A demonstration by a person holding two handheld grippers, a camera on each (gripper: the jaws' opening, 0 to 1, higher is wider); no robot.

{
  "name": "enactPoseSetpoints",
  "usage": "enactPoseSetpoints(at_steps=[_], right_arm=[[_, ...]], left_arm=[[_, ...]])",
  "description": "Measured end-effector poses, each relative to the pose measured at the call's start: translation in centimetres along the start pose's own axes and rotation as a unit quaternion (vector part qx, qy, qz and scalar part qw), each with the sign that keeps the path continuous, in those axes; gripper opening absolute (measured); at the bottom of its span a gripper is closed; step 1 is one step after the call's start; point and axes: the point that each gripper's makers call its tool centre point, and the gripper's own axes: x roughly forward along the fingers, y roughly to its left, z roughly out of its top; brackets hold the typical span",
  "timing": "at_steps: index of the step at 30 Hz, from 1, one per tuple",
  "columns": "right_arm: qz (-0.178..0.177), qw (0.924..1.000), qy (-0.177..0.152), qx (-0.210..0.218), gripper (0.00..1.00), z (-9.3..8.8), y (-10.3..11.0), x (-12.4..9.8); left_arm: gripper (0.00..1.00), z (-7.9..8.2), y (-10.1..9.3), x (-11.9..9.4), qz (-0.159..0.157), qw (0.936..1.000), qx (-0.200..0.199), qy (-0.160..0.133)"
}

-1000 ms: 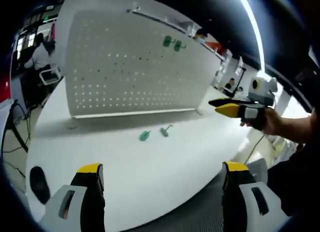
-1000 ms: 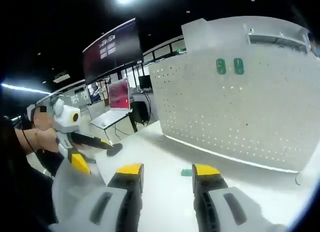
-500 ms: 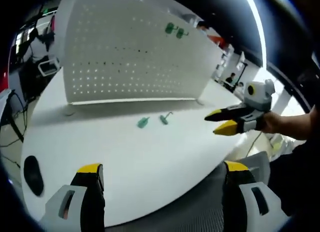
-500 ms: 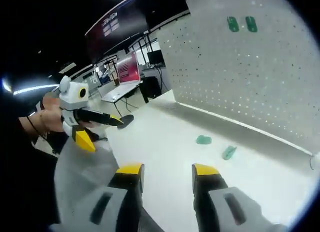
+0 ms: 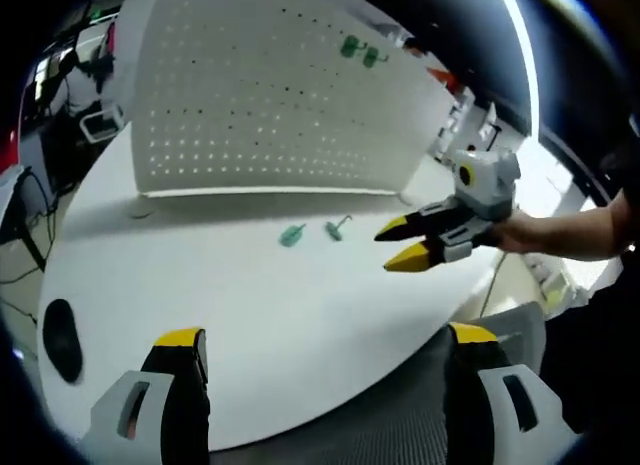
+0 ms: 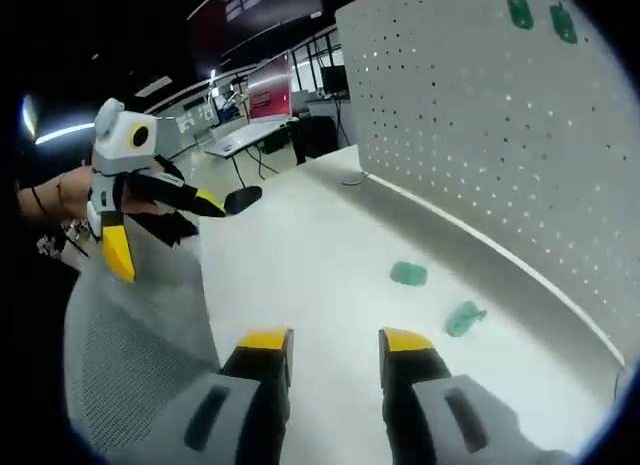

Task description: Insert the hook assembly into the mounting plate slot until the hook locks in place.

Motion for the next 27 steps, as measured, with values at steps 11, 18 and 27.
enactPoseSetpoints(at_steps=[11, 18, 27], right_arm=[[-0.006, 0.9987, 0.028, -0.043, 0.29, 0.1, -2.4, 3.4], [-0.010, 0.9952, 0.047, -0.085, 0.25, 0.6, -4.2, 5.2], [-0.017, 0.9856, 0.071, -0.152, 0.21, 1.8, -6.3, 8.0]], left_arm=[[0.99, 0.1, 0.9, 0.2, 0.002, 1.0000, -0.007, 0.005], [0.98, 0.3, 1.2, 0.5, 0.001, 0.9999, -0.013, 0.006], [0.98, 0.1, 1.3, 0.7, -0.002, 0.9998, -0.019, 0.011]])
